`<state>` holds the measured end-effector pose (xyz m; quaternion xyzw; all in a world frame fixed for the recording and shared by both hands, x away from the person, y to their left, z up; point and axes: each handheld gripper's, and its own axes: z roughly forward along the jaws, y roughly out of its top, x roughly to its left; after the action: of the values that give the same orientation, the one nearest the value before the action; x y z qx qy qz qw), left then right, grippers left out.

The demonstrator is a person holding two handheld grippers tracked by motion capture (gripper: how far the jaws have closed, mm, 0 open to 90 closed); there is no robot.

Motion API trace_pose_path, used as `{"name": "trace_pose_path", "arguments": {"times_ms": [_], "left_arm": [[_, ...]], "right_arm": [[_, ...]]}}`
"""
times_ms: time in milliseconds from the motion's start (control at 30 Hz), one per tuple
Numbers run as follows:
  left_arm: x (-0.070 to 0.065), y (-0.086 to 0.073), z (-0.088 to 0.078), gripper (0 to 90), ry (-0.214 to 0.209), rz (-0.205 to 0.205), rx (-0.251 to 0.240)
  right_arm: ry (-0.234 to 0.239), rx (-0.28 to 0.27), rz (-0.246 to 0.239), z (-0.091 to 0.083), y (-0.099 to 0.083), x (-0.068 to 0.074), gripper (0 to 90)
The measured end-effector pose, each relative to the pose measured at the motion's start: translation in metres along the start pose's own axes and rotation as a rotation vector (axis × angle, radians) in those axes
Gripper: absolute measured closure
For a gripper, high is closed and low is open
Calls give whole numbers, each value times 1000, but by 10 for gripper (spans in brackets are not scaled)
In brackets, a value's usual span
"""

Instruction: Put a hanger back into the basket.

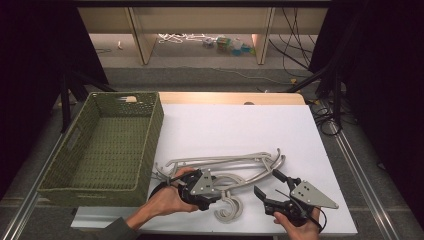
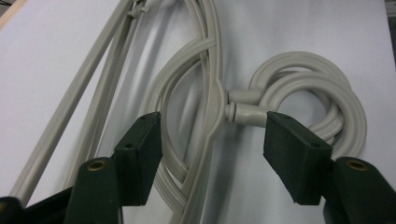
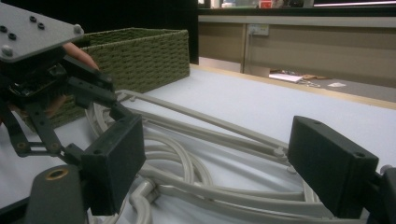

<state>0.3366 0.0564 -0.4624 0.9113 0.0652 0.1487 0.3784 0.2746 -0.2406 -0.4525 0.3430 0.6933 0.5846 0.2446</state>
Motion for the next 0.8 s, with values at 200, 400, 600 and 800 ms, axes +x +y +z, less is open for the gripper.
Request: {"name": "trace_pose_path", "arguments": {"times_ms": [200,400,600,800], "left_arm": [[2,-1,3,415,-33,10,14],[7,-1,9,471,-55,45,42],[12,-3,10,523,-81,49,50],[11,-4,16,557,-105,37,55]], "right_arm": [[10,-8,5,1,-1,0,197],[12,15,-4,1,0,0,200],[6,6,-1,1,0,0,201],[9,8,0,1,0,0,203]]}}
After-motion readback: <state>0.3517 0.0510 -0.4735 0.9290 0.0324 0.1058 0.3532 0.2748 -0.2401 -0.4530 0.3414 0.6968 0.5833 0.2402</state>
